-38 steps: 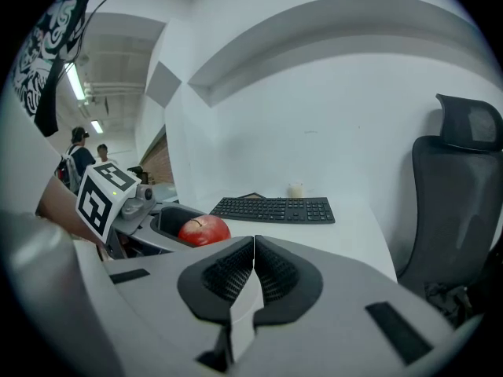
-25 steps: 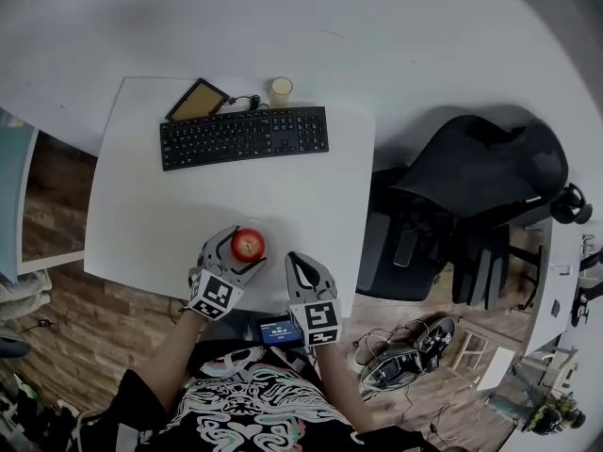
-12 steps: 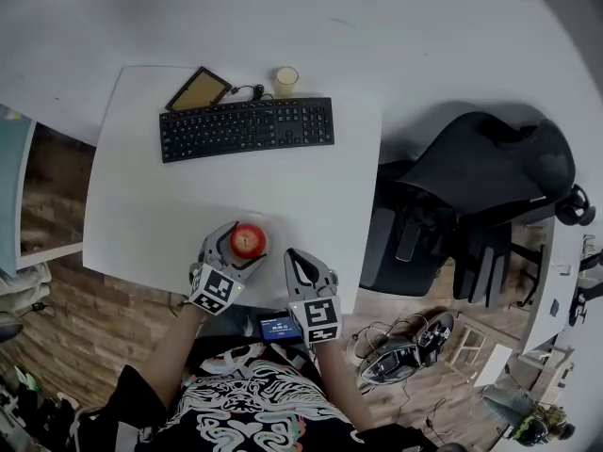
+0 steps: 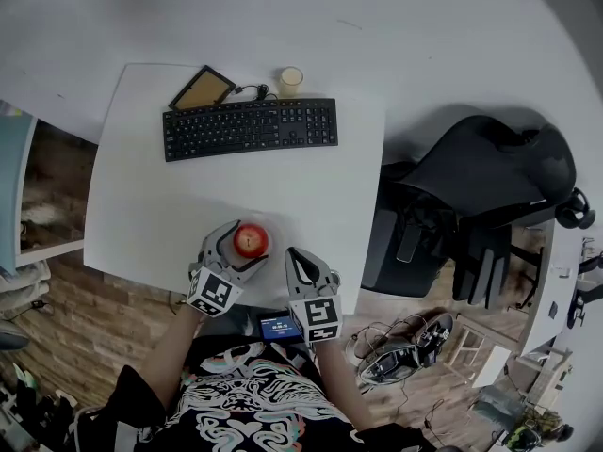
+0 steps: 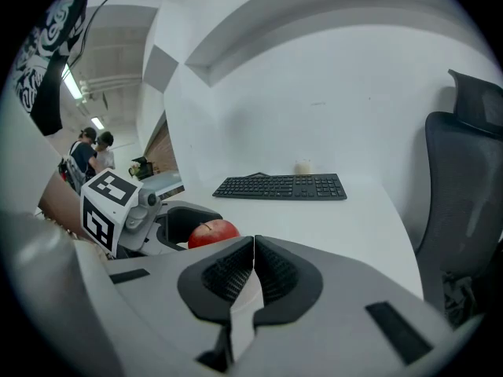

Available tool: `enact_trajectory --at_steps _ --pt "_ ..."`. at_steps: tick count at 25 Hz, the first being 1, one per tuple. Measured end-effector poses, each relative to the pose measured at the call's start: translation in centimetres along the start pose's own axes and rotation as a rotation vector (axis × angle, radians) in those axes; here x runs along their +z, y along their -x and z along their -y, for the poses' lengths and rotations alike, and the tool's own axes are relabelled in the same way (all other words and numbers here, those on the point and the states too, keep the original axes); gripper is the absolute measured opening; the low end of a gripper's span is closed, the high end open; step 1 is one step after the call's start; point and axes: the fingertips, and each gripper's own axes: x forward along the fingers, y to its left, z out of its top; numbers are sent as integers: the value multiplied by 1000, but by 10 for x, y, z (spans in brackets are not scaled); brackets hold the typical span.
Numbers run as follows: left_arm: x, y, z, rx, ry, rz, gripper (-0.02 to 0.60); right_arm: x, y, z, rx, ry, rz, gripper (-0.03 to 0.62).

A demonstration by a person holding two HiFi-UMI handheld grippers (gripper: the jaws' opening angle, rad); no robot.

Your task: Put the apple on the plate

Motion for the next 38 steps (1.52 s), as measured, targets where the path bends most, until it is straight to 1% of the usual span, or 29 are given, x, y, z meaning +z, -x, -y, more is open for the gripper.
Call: enact_trajectory --at_steps 3,6,12,14,15,17,18,19,20,21,23,25,30,34,38 --pt "7 5 2 -13 -22 26 402 0 -1 -1 2 1 0 28" --pt "15 14 2 -16 -7 80 402 1 -1 -4 3 3 3 28" --pt "29 25 -7 33 5 132 401 1 1 -4 2 3 4 28" --pt "35 31 -11 40 26 175 400 1 1 -7 2 6 6 28" --pt "37 34 -12 37 50 189 400 1 2 -9 2 7 8 28" --pt "41 41 -14 34 99 194 399 2 2 -10 3 7 12 28" --pt "43 43 -16 41 103 199 392 2 2 -10 3 7 13 28" --pt "45 45 -18 55 88 206 327 3 2 -10 3 7 15 28" --pt "46 47 -20 69 66 204 106 3 2 -9 3 7 17 28" --pt "45 47 -20 74 54 190 14 4 3 -9 4 8 18 28" --pt "42 47 -18 62 54 164 14 4 3 -10 5 9 21 28" --pt "41 47 -17 57 51 155 14 4 3 -11 5 11 21 28" --pt "43 49 -16 63 22 166 14 7 5 -12 2 13 33 28" --pt "55 56 -15 77 2 157 14 20 11 -8 -10 -4 77 28" --pt "72 66 -15 108 -20 167 14 40 22 -7 -16 31 105 28"
